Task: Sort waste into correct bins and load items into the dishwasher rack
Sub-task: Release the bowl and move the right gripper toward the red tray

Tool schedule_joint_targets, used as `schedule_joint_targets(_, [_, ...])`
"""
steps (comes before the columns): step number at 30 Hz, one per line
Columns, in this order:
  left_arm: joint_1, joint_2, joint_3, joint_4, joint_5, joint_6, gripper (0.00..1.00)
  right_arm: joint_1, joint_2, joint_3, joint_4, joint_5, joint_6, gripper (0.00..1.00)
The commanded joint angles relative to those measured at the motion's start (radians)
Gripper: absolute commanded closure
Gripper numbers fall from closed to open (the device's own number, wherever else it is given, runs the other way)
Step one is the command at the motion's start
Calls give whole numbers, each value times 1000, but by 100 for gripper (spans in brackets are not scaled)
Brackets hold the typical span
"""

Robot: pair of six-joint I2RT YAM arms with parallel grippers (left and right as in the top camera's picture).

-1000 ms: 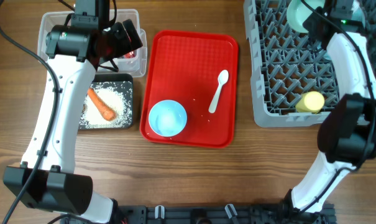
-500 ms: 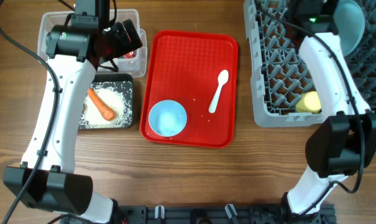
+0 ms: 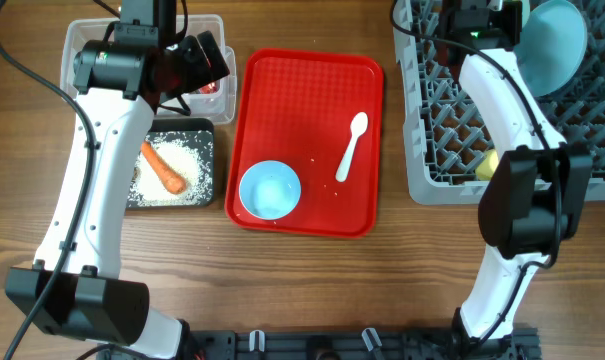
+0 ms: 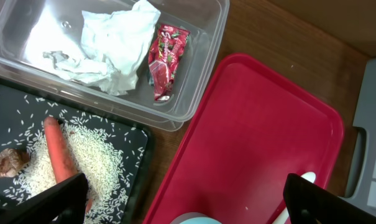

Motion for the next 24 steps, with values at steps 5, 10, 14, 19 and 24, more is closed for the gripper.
schedule_joint_targets(5, [3, -3, 12, 2, -13, 1, 0, 12, 66, -5, 21, 24, -5, 96])
schedule_joint_targets(10, [3, -3, 12, 2, -13, 1, 0, 16, 83, -5, 36, 25, -5, 96])
schedule_joint_targets(14, [3, -3, 12, 2, -13, 1, 0, 21, 94, -5, 24, 25, -6, 96])
schedule_joint_targets(19, [3, -3, 12, 2, -13, 1, 0, 57, 104, -5, -11, 18, -8, 88])
schedule_joint_targets(24, [3, -3, 12, 2, -13, 1, 0, 93, 104, -5, -40, 18, -10, 56])
